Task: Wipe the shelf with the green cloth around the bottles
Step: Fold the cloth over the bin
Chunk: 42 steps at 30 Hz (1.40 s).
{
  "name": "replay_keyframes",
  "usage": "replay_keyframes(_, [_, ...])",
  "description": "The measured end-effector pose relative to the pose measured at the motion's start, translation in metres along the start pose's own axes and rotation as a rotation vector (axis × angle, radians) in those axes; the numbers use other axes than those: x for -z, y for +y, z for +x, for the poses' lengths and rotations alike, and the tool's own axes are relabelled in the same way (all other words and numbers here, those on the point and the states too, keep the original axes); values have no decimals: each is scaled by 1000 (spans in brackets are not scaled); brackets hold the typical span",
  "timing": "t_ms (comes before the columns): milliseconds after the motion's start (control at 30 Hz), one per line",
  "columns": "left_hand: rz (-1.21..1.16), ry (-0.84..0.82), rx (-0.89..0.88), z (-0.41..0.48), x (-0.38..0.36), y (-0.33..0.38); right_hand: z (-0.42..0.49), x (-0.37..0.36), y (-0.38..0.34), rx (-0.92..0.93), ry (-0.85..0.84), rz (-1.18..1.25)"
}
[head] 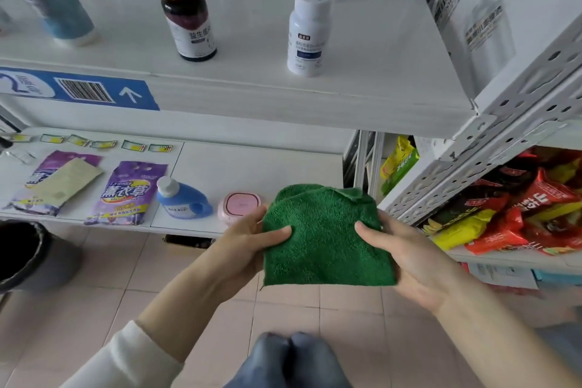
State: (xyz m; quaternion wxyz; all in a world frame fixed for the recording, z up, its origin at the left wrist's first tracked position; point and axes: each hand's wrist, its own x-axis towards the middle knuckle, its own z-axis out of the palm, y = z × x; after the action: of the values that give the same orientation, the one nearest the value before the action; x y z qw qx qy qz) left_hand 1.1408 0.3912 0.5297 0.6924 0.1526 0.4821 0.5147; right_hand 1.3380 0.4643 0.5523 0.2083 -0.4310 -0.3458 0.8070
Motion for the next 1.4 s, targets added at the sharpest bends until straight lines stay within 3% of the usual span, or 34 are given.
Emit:
replay_keyframes(100, [63, -19, -147, -5, 9, 13, -1, -1, -11, 144, -97, -176])
replay_keyframes(233, [195, -4, -250, -13, 19, 23, 7, -3, -20, 151, -211, -235])
replay_keyframes(433, [326, -123, -236, -34, 35, 26, 16, -10, -20, 132, -366, -255])
replay_keyframes(600, [267, -270, -255, -63, 62, 19, 35, -20, -16, 113, -525, -384])
replay_keyframes(733, [498, -5, -396, -84, 77, 2, 53, -47, -3, -91, -699, -254])
replay_keyframes(867, [661, 241, -480, -108, 109, -11, 64, -98, 28, -9, -540, -445])
replay_keyframes(967, [580, 401, -589, -138, 141, -18, 72, -148, 49, 26, -581, -522])
replay_keyframes(1100, [330, 622, -737, -181, 194, -24, 83, -224, 81, -36, -654, -411])
replay_keyframes(1200, [128, 685, -627, -203, 236, -26, 88, -285, 107, -62, -683, -455])
replay_keyframes(1333, [131, 663, -480, -230, 283, -29, 99, -356, 139, -96, -719, -553])
replay_keyframes(1400, [92, 750, -473, -240, 303, -30, 111, -382, 157, -130, -700, -544])
